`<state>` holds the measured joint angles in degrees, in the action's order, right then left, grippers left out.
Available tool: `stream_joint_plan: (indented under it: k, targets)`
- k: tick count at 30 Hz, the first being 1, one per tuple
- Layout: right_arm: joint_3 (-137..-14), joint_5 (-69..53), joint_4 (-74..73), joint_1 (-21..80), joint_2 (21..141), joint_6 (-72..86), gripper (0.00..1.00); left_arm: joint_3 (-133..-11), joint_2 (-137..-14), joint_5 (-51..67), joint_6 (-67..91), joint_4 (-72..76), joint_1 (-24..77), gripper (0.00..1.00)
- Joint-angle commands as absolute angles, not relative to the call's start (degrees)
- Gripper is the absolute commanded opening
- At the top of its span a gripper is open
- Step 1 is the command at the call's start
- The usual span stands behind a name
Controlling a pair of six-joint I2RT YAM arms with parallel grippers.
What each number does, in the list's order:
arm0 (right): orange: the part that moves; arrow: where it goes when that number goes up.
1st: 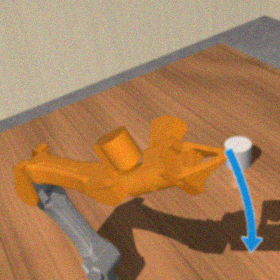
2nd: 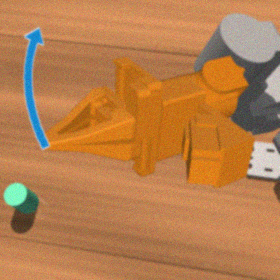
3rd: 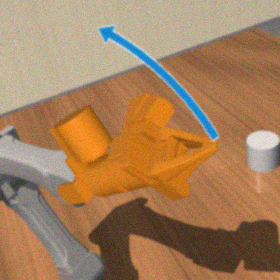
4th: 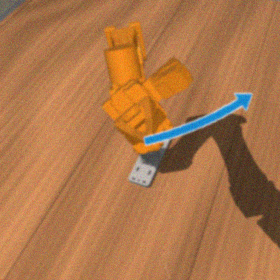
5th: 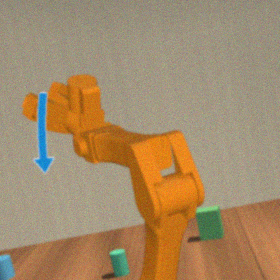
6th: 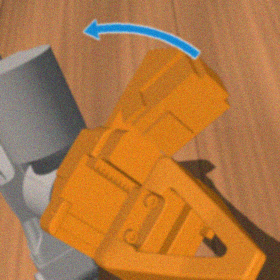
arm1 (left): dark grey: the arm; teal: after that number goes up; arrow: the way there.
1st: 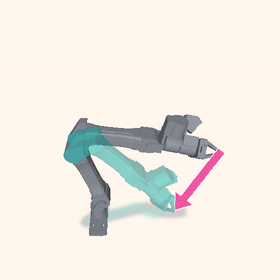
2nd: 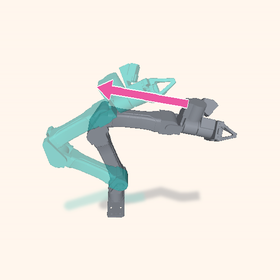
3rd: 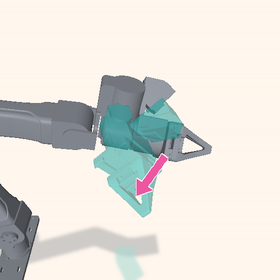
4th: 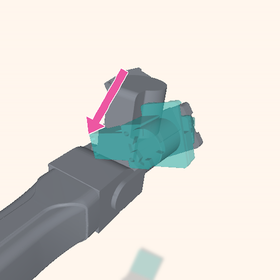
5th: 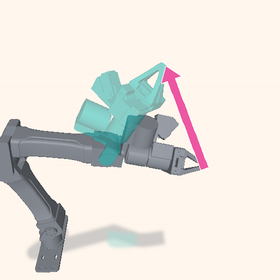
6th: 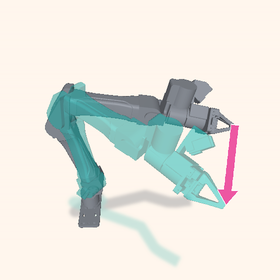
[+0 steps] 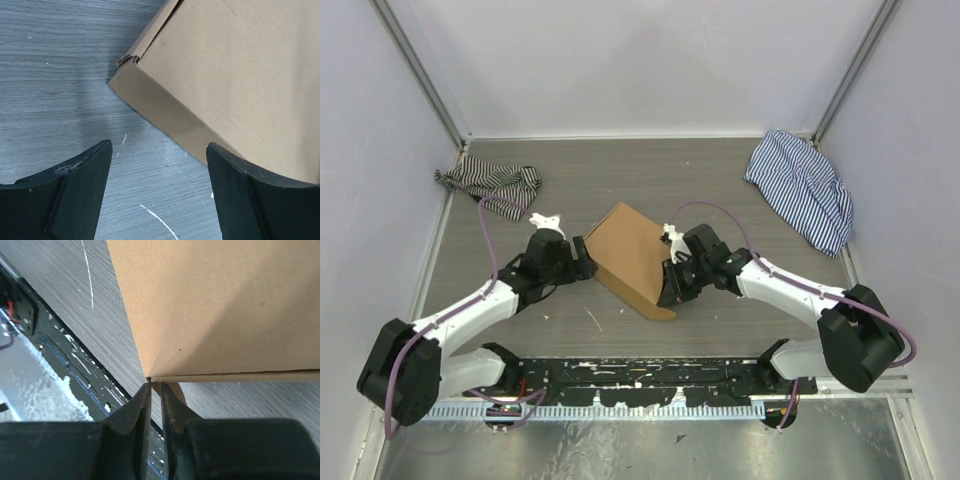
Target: Fold the paper box
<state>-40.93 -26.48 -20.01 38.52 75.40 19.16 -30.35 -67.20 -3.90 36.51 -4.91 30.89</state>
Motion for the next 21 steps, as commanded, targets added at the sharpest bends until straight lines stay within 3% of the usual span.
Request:
stream_joint_plan:
  k: [1,7,15,21]
  targets:
    - [-42.78,-35.86,-17.31,32.44,73.85,17.64,0.17,-29.06,-61.54,-3.98,36.92,-7.33,31.03,0.83]
    - [-43.9,-37.31,-17.77,25.46,75.01,17.49,0.13,-27.94,-57.58,-3.26,38.31,-5.63,31.03,0.82]
    - [-49.85,-19.29,-27.7,25.44,75.82,23.9,0.05,-35.28,-64.05,-17.35,36.4,-6.88,30.96,0.84]
    - [-46.28,-8.4,-32.12,25.41,70.52,30.86,0.07,-46.85,-74.79,-17.07,33.58,-5.15,29.78,0.87]
